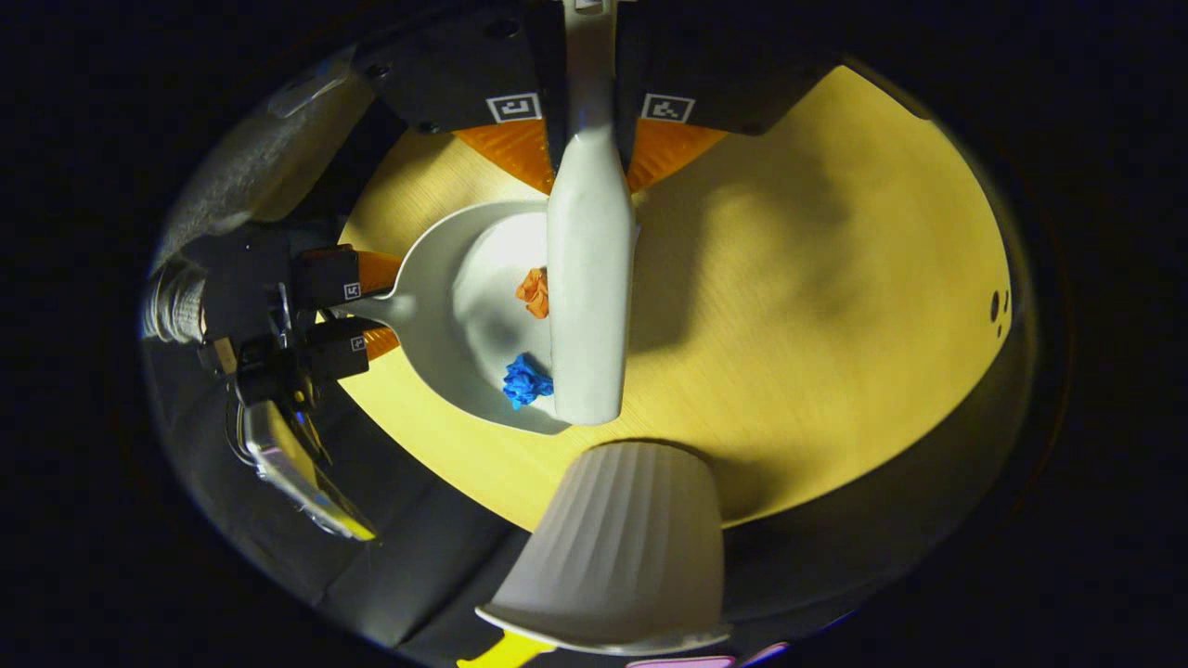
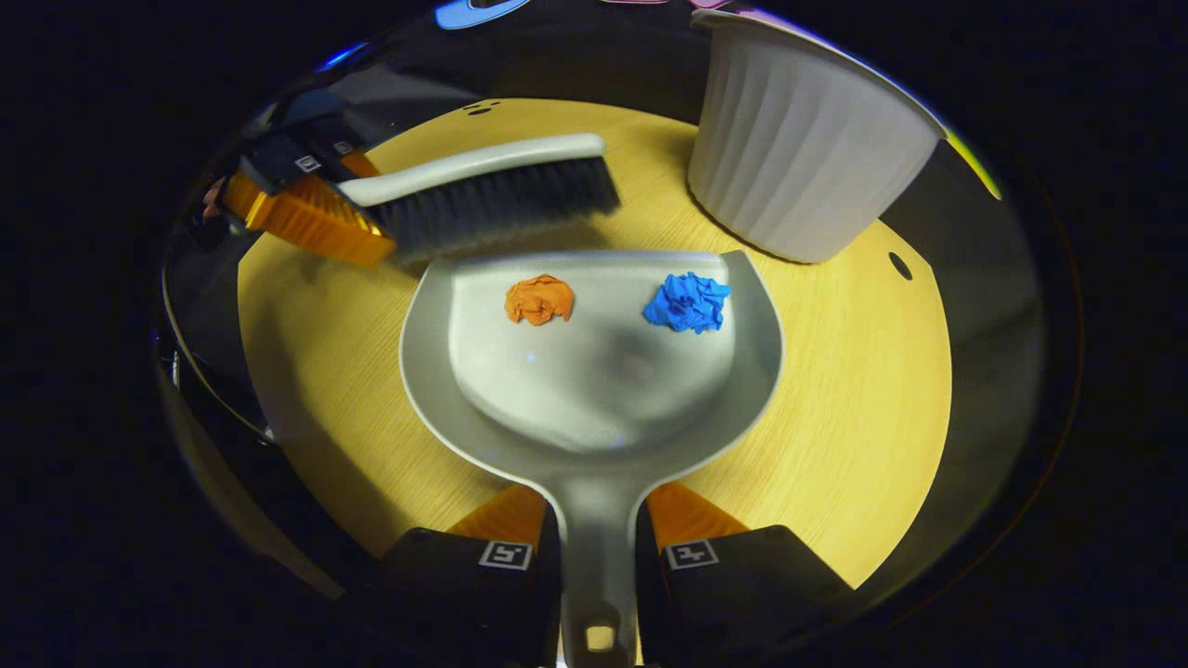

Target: Pick up the small broom and dustpan from the desktop, sweep the trash into the dustpan with the broom, and then empty the trash into the garbage bin.

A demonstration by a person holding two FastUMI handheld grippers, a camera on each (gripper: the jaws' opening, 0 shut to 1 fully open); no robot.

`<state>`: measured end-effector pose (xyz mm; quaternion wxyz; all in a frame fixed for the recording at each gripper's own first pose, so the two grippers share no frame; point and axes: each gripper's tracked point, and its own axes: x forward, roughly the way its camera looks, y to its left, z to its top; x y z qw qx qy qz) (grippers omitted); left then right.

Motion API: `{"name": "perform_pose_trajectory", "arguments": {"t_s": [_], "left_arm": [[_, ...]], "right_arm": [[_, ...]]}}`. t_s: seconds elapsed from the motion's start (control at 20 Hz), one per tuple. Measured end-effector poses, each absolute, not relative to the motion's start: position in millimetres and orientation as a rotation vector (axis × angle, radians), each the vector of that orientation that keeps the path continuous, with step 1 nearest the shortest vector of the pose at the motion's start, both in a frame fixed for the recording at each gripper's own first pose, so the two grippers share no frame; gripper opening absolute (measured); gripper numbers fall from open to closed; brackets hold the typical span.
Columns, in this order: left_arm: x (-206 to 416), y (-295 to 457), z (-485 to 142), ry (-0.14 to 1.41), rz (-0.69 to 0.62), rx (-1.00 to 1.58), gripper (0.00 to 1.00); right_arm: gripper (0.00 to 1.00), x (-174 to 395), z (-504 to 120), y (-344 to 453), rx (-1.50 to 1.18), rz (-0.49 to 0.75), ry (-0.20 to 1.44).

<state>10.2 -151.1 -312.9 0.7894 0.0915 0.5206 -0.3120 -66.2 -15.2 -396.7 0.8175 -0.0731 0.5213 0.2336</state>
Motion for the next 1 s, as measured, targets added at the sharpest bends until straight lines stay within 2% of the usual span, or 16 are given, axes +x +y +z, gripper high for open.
{"name": "perform_pose_trajectory", "arguments": {"t_s": [0.05,0.25,0.4,0.45,0.55,0.6,0.75,0.8,0.85,1.0], "left_arm": [[10,-139,-311,1.101,-0.628,0.199,0.25],[15,-86,-330,1.053,-0.479,0.197,0.25],[8,-52,-363,1.086,-0.439,0.146,0.25],[5,-43,-377,1.099,-0.435,0.149,0.25],[-6,-45,-402,1.127,-0.428,0.161,0.25],[-15,-41,-406,1.142,-0.425,0.157,0.25],[-26,-40,-415,1.165,-0.429,0.117,0.25],[-28,-40,-417,1.168,-0.43,0.111,0.25],[-29,-40,-418,1.17,-0.429,0.106,0.25],[-27,-40,-417,1.168,-0.428,0.092,0.25]], "right_arm": [[0.37,-66,-391,-15,-0.139,0.468,1.098],[0.37,-73,-348,-37,-0.093,0.358,1.088],[0.37,-84,-308,-52,-0.081,0.279,1.111],[0.33,-86,-290,-57,-0.067,0.26,1.124],[0.41,-86,-255,-70,-0.033,0.217,1.136],[0.37,-85,-237,-81,-0.019,0.196,1.141],[0.37,-61,-183,-113,0.023,0.147,1.109],[0.33,-48,-168,-124,0.023,0.128,1.091],[0.37,-33,-156,-138,0.004,0.105,1.079],[0.37,12,-131,-180,-0.089,0.045,1.048]]}}
